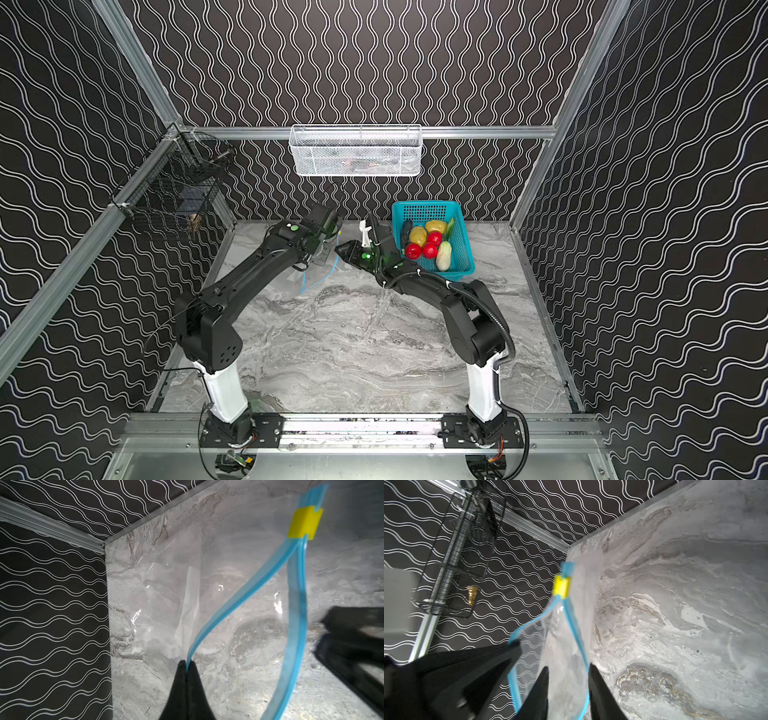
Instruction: Place the food in the zip-top bag and seal the zipper
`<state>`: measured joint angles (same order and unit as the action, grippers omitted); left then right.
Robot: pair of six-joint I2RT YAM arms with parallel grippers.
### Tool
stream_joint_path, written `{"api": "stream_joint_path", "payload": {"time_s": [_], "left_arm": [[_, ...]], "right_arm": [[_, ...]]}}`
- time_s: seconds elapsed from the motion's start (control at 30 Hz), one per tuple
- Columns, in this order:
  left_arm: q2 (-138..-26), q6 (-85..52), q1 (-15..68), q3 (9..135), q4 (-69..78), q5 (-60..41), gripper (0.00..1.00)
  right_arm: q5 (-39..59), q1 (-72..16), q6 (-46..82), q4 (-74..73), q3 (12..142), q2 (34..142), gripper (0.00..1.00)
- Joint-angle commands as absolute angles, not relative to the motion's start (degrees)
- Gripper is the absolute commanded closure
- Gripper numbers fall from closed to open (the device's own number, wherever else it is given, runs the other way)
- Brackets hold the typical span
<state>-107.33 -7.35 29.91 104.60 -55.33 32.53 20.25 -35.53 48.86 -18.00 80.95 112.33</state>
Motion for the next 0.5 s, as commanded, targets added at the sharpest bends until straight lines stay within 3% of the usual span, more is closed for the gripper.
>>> {"api": "stream_joint_path", "payload": {"time_s": [0.0, 0.47], "left_arm": [[-108.6, -9.1, 29.8, 105.6, -56.6, 33.6, 1.00], [-112.6, -8.3, 35.6, 108.8, -57.8, 38.4, 1.00]], "right_arm": [[20.6, -35.3, 48.3, -18.9, 80.6, 110.4, 0.63], [11.5, -27.5, 38.9, -1.3, 76.1, 99.7, 0.37]]}}
